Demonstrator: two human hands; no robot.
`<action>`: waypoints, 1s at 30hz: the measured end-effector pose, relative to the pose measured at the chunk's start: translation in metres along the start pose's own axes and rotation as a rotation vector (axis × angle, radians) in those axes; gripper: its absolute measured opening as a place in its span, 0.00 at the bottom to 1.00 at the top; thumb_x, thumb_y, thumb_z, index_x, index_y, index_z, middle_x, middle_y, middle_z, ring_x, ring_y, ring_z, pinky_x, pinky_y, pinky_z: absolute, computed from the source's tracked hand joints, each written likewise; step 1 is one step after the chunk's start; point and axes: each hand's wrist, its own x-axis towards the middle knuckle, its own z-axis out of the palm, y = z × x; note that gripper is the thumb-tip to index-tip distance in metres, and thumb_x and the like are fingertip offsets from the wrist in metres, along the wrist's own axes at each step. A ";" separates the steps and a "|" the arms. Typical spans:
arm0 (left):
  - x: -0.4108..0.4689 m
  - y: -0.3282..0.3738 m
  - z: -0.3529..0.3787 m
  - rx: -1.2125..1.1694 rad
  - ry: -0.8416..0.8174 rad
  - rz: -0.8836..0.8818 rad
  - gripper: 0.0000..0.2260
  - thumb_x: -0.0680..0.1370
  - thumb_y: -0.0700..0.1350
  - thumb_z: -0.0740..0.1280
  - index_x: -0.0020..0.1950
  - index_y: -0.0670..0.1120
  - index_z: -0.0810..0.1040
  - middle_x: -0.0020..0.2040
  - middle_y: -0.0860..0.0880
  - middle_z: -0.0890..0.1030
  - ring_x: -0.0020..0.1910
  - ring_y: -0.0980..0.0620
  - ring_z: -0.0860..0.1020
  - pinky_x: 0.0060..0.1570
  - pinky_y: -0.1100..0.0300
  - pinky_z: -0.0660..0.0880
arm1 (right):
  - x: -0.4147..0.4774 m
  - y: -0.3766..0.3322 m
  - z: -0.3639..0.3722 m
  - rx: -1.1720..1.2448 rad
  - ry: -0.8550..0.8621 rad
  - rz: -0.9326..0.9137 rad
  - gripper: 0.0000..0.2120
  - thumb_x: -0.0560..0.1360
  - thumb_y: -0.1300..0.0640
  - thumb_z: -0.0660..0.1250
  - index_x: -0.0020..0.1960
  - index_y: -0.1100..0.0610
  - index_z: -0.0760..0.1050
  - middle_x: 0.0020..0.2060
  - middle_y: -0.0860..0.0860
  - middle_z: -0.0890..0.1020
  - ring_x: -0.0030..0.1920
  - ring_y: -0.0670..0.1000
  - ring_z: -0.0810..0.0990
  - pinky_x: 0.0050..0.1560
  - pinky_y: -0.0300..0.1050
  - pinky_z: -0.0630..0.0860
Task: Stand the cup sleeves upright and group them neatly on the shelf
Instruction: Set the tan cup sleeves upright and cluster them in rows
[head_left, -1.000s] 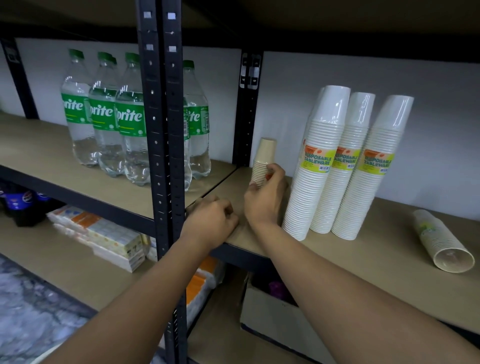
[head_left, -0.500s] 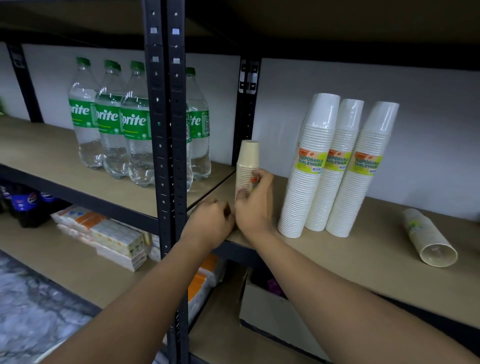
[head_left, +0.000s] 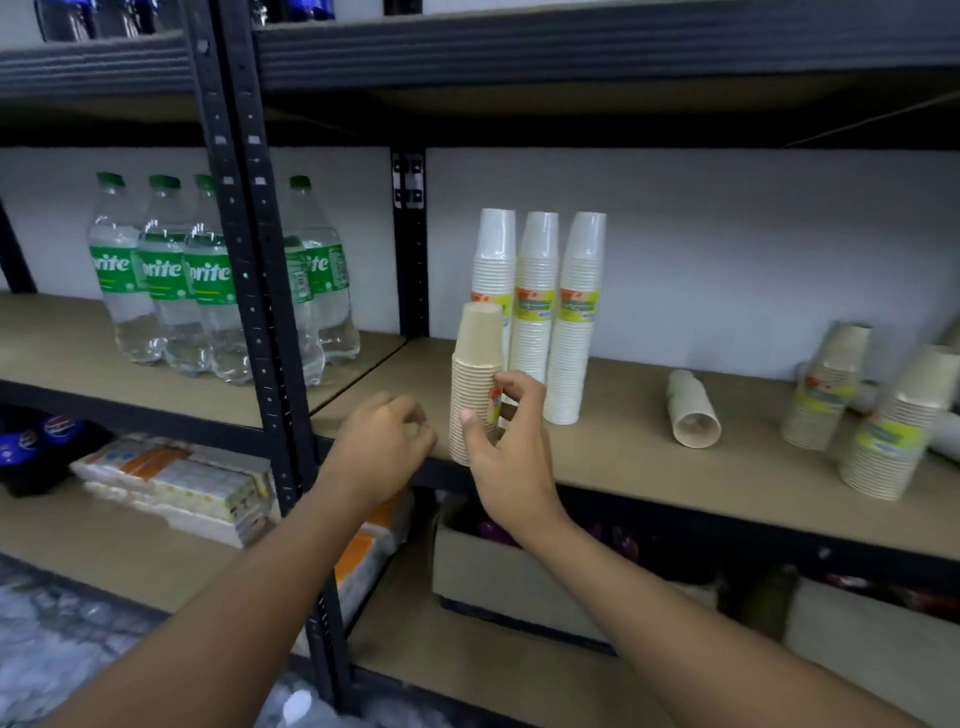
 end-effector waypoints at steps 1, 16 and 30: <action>-0.001 0.014 0.005 -0.004 0.006 0.026 0.08 0.76 0.49 0.66 0.50 0.47 0.80 0.48 0.50 0.76 0.48 0.51 0.75 0.45 0.57 0.69 | -0.002 -0.002 -0.015 0.001 0.006 0.000 0.21 0.77 0.58 0.69 0.64 0.46 0.63 0.60 0.46 0.73 0.59 0.43 0.75 0.55 0.32 0.74; 0.010 0.188 0.128 -0.195 -0.103 0.181 0.07 0.74 0.47 0.68 0.48 0.47 0.82 0.46 0.50 0.76 0.48 0.49 0.75 0.46 0.59 0.68 | -0.007 0.046 -0.260 -0.280 0.301 0.088 0.22 0.76 0.58 0.70 0.65 0.46 0.63 0.57 0.35 0.70 0.59 0.37 0.73 0.57 0.32 0.70; 0.037 0.196 0.174 -0.101 -0.191 0.133 0.04 0.72 0.50 0.69 0.39 0.50 0.78 0.41 0.49 0.75 0.46 0.45 0.75 0.50 0.54 0.72 | 0.034 0.100 -0.283 -0.372 0.222 0.203 0.27 0.72 0.58 0.73 0.64 0.49 0.61 0.58 0.44 0.70 0.59 0.46 0.74 0.61 0.45 0.74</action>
